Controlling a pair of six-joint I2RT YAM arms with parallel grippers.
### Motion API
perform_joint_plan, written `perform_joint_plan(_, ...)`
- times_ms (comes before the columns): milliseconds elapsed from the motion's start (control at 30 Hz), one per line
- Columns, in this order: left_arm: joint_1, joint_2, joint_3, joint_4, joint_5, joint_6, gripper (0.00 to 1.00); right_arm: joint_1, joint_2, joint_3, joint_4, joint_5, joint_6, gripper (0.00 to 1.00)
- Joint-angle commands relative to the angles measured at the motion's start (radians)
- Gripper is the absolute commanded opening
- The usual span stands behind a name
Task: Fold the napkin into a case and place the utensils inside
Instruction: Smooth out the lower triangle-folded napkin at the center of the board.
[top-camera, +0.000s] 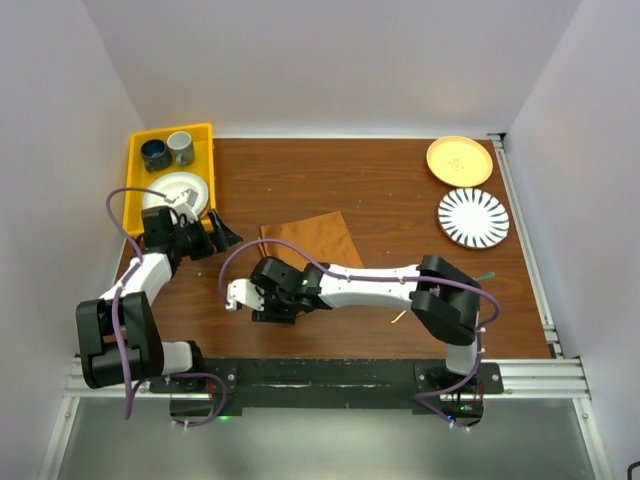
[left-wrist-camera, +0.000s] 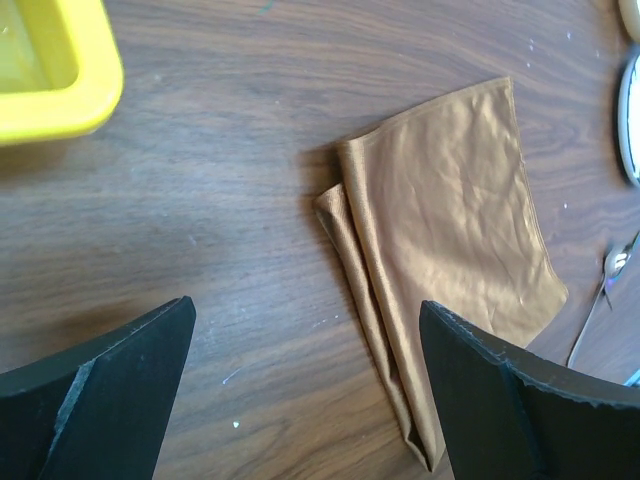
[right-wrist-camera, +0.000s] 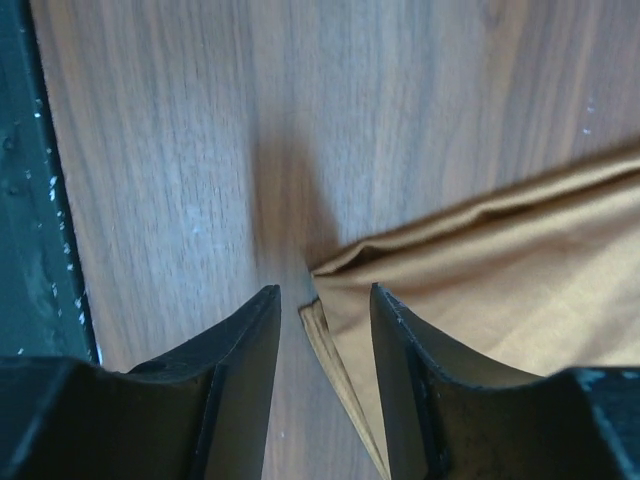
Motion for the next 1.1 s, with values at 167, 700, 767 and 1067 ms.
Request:
perform_joint_plan(167,0.007,-0.016,-0.018,0.093,-0.027,-0.089,1.00,0.009,0.069,0.027,0.038,0.039,-0.009,0.51)
perform_joint_plan(700,0.010,0.013,-0.064,0.194,0.041,-0.150,1.00,-0.003,-0.009,0.027,0.032,0.138,-0.067,0.00)
perform_joint_plan(767,0.014,0.018,-0.065,0.211,0.061,-0.167,1.00,-0.012,-0.037,0.030,0.020,0.136,-0.072,0.00)
perform_joint_plan(1067,0.021,0.054,-0.152,0.403,0.128,-0.404,1.00,-0.057,-0.098,0.015,-0.017,0.109,-0.090,0.00)
